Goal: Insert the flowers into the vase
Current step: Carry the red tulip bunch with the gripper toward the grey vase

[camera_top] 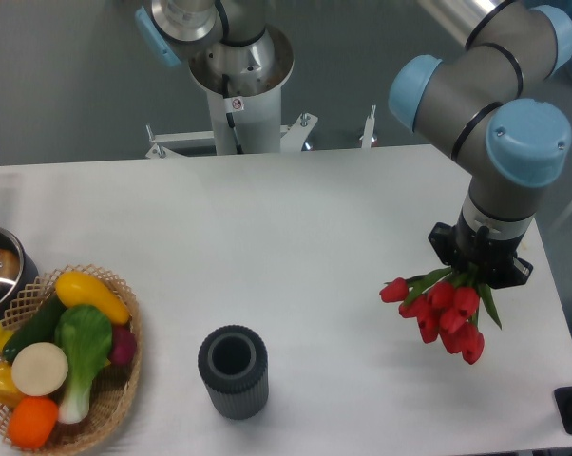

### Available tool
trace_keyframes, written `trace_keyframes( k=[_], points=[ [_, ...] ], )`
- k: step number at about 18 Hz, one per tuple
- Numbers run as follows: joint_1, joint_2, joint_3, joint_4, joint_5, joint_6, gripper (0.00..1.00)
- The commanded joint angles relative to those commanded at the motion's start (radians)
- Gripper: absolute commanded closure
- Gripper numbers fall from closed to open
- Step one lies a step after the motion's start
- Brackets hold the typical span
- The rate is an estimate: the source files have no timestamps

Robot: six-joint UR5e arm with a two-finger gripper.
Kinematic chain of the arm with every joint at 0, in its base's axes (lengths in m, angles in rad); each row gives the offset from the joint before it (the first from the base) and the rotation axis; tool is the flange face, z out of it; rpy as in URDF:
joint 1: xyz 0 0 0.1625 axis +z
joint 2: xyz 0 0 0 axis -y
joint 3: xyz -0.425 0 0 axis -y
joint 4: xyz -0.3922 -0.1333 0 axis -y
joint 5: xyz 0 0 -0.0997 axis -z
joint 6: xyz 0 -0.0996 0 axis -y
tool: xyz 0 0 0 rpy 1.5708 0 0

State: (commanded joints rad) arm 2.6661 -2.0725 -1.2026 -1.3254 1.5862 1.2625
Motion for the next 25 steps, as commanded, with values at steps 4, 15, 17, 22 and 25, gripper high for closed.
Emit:
trace_keyframes(
  k=[4,15,17,22,25],
  points=[
    [0.000,0.014,-0.003,-0.006,-0.006,0.000,1.00],
    [-0.009,0.075,-0.003,0.006,-0.320,-0.015,1.00],
    [-0.006,0.095,-0.009,0.006,-0.415,-0.018,1.00],
    [-0.003,0.103,-0.020,0.008,-0.602,-0.035,1.00],
    [0.009,0.101,-0.021,0.006,-0.801,-0.072,1.00]
  ],
)
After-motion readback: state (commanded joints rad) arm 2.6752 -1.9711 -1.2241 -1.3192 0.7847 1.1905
